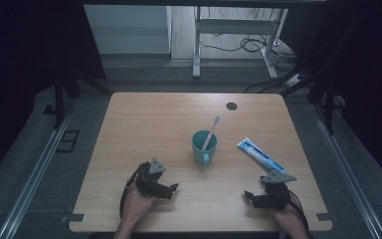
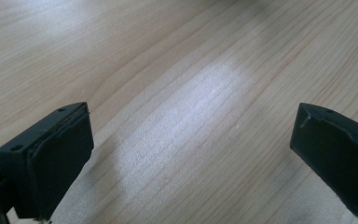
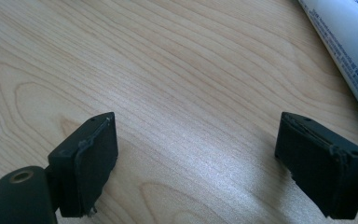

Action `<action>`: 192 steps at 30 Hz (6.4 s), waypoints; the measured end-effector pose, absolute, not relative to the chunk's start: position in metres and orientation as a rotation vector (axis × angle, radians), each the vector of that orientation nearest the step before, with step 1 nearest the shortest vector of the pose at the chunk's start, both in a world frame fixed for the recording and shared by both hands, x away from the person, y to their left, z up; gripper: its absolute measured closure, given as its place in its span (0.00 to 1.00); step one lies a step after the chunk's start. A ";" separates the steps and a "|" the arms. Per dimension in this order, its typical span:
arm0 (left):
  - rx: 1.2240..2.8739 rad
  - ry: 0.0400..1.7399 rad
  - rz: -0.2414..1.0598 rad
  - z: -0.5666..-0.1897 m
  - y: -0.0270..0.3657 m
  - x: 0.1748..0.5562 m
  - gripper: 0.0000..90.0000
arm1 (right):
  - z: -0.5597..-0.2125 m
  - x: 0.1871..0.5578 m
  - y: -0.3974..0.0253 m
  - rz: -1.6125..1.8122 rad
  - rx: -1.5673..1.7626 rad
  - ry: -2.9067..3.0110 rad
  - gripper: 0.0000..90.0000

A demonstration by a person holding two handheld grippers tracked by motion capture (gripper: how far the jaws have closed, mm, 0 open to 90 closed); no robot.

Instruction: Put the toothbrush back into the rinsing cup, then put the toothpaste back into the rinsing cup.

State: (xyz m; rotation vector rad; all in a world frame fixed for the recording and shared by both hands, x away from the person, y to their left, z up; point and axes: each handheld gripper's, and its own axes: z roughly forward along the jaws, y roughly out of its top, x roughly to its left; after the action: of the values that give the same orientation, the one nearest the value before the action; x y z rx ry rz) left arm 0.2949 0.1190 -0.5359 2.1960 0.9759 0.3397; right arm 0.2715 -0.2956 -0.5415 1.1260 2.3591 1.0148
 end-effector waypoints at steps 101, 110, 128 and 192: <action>2.235 1.000 0.347 -0.545 0.114 0.294 0.00 | -0.501 0.355 -0.377 0.827 1.443 2.285 0.99; 2.235 1.000 0.347 -0.545 0.114 0.294 0.00 | -0.504 0.348 -0.372 0.852 1.430 2.326 0.97; 2.235 1.000 0.347 -0.545 0.114 0.294 0.00 | -0.490 0.352 -0.374 0.807 1.472 2.384 0.68; 2.237 1.001 0.346 -0.545 0.114 0.294 0.00 | -0.500 0.439 -0.295 0.118 1.569 2.733 0.50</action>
State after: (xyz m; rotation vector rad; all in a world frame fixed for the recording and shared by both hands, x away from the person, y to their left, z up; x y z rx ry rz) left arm 0.2941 0.1142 -0.5447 2.2373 1.0005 0.3455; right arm 0.4388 -0.2952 -0.4995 1.5689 2.7326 0.1183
